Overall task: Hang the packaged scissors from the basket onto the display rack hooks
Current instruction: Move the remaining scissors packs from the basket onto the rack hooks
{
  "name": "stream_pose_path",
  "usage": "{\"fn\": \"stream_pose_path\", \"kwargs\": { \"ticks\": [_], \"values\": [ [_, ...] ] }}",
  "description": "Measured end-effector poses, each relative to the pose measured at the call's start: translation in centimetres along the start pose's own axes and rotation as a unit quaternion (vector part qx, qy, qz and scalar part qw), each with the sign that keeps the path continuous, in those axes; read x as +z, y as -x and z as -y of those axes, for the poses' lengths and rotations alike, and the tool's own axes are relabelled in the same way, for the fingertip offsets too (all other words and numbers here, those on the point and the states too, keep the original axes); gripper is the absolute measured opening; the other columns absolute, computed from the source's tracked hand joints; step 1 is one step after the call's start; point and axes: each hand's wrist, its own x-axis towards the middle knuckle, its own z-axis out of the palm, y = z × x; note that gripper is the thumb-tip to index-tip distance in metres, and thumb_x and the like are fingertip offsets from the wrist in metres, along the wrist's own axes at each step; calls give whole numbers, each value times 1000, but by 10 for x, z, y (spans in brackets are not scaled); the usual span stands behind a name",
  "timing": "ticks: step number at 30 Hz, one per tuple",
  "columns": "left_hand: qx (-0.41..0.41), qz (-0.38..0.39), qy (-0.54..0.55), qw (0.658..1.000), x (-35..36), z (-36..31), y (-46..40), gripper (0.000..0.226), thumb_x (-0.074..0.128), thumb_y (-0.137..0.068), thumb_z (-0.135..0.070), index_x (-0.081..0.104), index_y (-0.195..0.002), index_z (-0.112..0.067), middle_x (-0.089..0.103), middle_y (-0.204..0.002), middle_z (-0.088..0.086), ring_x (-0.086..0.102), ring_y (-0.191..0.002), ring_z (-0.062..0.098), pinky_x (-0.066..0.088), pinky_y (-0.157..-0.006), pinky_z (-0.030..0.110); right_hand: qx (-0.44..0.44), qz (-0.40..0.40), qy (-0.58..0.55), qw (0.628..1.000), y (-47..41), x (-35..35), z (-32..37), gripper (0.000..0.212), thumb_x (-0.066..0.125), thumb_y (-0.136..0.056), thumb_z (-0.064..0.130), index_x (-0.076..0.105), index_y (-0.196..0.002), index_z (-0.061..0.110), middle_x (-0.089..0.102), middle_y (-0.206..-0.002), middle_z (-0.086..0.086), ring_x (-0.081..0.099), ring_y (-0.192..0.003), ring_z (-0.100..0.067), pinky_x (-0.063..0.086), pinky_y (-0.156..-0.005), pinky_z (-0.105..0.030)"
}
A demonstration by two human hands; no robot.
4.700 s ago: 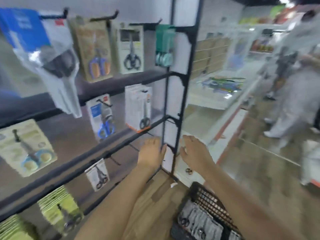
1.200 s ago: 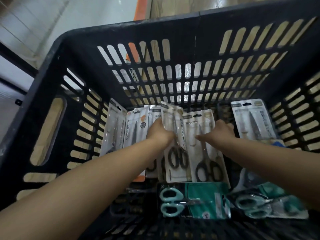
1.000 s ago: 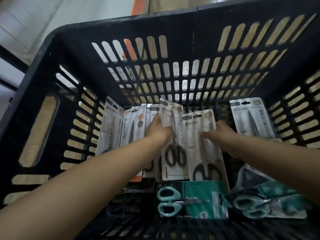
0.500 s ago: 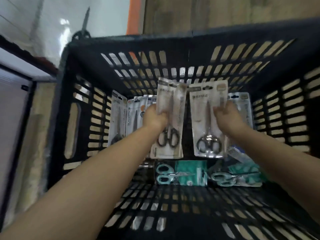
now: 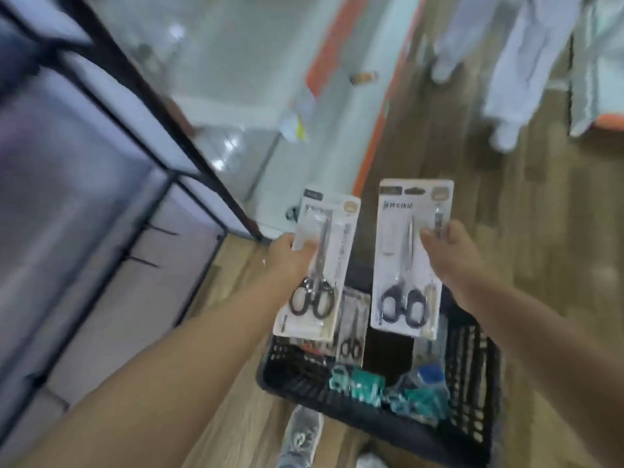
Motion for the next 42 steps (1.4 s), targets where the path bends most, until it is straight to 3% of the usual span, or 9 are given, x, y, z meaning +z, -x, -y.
{"fn": "stream_pose_path", "kwargs": {
  "ticks": [7, 9, 13, 17, 20, 27, 33, 37, 42],
  "values": [
    [82, -149, 97, 981, -169, -153, 153, 18, 54, -94, -31, 60, -95, -14, 56, -89, 1, 52, -82, 14, 36, -64, 19, -208, 99, -15, 973, 134, -47, 235, 24, 44, -97, 22, 45, -111, 2, 52, -97, -10, 48, -88, -22, 43, -79, -37],
    [103, -191, 130, 967, -210, -167, 200, 20, 57, -93, -33, 62, -91, -14, 61, -88, 2, 56, -81, 15, 42, -68, 23, -264, 122, -31, 956, 180, -56, 280, 19, 44, -97, 20, 50, -112, 11, 51, -94, -7, 49, -80, -20, 42, -70, -33],
    [96, -286, 197, 933, -267, -142, 276, 31, 61, -87, -41, 71, -97, -14, 70, -93, -1, 65, -85, 14, 51, -78, 28, -329, 172, -24, 928, 267, -54, 317, 35, 44, -99, 23, 44, -132, 13, 52, -117, -4, 48, -101, -17, 34, -79, -22],
    [56, -334, 277, 899, -289, -74, 332, 31, 57, -92, -30, 65, -113, -8, 66, -106, 2, 62, -97, 19, 47, -84, 27, -344, 235, -6, 909, 323, -9, 297, 39, 45, -99, 22, 40, -137, 15, 49, -121, 1, 47, -112, -16, 34, -91, -23],
    [-20, -358, 315, 879, -283, -9, 363, 31, 56, -92, -33, 62, -113, -10, 62, -101, -2, 58, -89, 15, 42, -78, 22, -313, 299, 45, 900, 354, 29, 255, 43, 45, -98, 27, 39, -139, 15, 48, -137, -4, 48, -122, -25, 37, -104, -40],
    [-160, -359, 414, 821, -264, 130, 420, 33, 54, -90, -36, 63, -103, -7, 67, -89, 3, 63, -82, 19, 50, -80, 32, -280, 374, 170, 868, 413, 96, 160, 23, 42, -99, 19, 47, -119, 8, 54, -111, -6, 52, -102, -23, 43, -89, -35],
    [-189, -392, 455, 777, -288, 201, 453, 32, 56, -90, -35, 61, -105, -7, 65, -88, 1, 61, -83, 18, 45, -82, 31, -214, 410, 206, 863, 456, 151, 133, 13, 41, -100, 22, 47, -108, 14, 59, -112, -11, 57, -97, -25, 47, -85, -38],
    [-190, -397, 460, 771, -312, 229, 450, 29, 58, -89, -36, 63, -103, -10, 67, -89, 1, 62, -84, 19, 48, -82, 30, -228, 425, 208, 851, 479, 186, 134, 15, 40, -100, 24, 47, -109, 15, 60, -111, -8, 57, -87, -17, 43, -68, -30],
    [-194, -384, 464, 775, -322, 248, 428, 36, 57, -88, -41, 59, -101, -8, 62, -93, 5, 59, -86, 21, 45, -84, 34, -252, 431, 233, 835, 490, 228, 134, 37, 39, -100, 29, 41, -131, 8, 49, -127, -2, 48, -114, -23, 37, -88, -30]
  ]
}}
